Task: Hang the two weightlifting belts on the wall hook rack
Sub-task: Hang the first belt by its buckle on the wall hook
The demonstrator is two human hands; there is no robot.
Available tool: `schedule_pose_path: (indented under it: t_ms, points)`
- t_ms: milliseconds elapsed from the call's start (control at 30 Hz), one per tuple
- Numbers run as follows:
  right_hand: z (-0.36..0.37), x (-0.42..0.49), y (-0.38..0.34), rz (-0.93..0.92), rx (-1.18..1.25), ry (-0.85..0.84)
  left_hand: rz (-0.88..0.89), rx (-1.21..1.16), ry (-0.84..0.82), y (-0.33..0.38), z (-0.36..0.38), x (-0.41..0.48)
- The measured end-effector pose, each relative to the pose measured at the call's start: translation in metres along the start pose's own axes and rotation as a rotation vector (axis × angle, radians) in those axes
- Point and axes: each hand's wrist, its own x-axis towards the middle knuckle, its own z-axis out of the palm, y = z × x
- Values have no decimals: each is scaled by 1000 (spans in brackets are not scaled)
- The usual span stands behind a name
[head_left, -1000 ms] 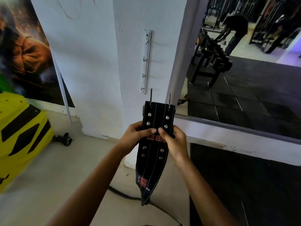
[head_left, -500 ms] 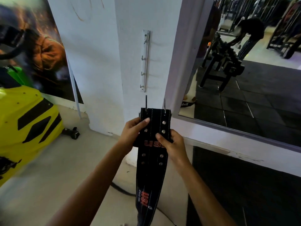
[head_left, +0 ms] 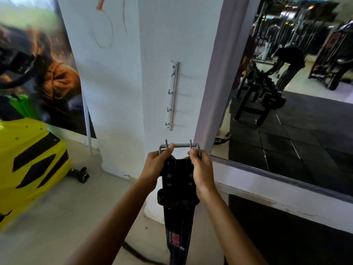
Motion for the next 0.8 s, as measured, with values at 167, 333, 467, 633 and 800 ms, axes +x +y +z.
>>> schedule_pose_path:
  t_ms: [167,333,467,633,800]
  points:
    - [35,51,-27,-91,-41,35,205,45,-91,37,-12,58]
    - [70,113,-87,-267,-76,81,486,58,-100,114,-15,111]
    - [89,166,-172,-469,-77,92,751,132,-94,210,-13,156]
    - [110,237,-339,-846,-109,222,1196,167,-55,389,10,211]
    - [121,252,-412,-905,-136,307,1319,183,79,458,18,225]
